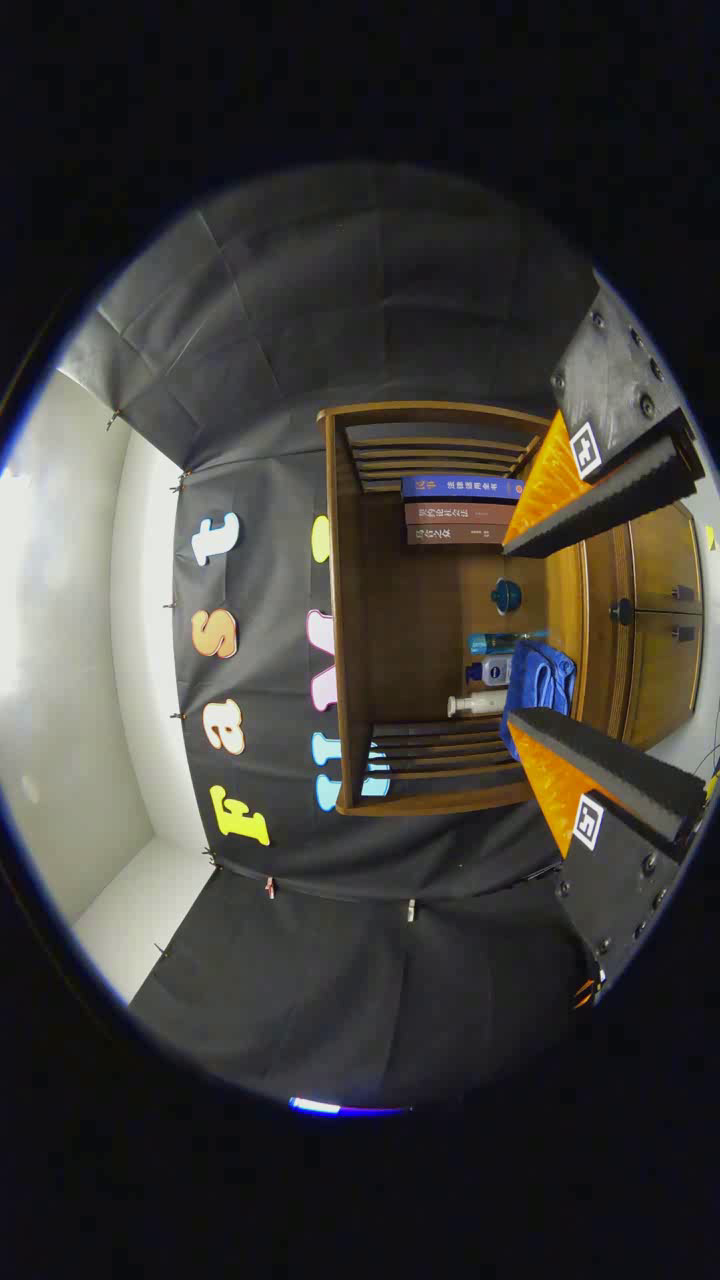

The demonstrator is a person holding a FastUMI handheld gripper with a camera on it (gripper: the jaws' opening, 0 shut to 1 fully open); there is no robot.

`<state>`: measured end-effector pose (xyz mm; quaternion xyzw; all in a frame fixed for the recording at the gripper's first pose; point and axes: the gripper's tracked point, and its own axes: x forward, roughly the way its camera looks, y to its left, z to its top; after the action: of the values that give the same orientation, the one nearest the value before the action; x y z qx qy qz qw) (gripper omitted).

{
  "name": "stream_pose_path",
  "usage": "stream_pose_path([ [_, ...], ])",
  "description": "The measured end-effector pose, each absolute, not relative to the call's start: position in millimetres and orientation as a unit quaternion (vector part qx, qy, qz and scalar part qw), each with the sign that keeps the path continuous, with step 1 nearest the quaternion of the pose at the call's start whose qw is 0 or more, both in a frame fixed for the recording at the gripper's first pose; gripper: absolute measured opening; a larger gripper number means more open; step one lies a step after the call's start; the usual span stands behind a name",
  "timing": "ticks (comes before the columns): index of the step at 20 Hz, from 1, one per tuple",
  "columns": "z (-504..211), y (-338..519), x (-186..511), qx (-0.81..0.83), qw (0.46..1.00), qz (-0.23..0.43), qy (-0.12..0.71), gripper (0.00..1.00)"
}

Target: Pull open the drawer, take out the items inside it, and place them on the countertop above the cabinet.

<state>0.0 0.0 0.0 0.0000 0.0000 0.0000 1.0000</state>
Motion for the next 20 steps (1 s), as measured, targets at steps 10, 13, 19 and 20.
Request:
stream_pose_path([
  [10, 2.0, 9.4, -1.5, -0.016, 1.000, 0.005, 0.008, 0.98],
  [13, -1.5, 14.0, -0.6, -0.017, 1.000, 0.009, 0.012, 0.98],
  [19, -5.7, 14.0, -0.5, -0.022, 1.000, 0.008, 0.020, 0.98],
  [20, -4.5, 14.2, -0.4, -0.023, 1.000, 0.008, 0.018, 0.98],
])
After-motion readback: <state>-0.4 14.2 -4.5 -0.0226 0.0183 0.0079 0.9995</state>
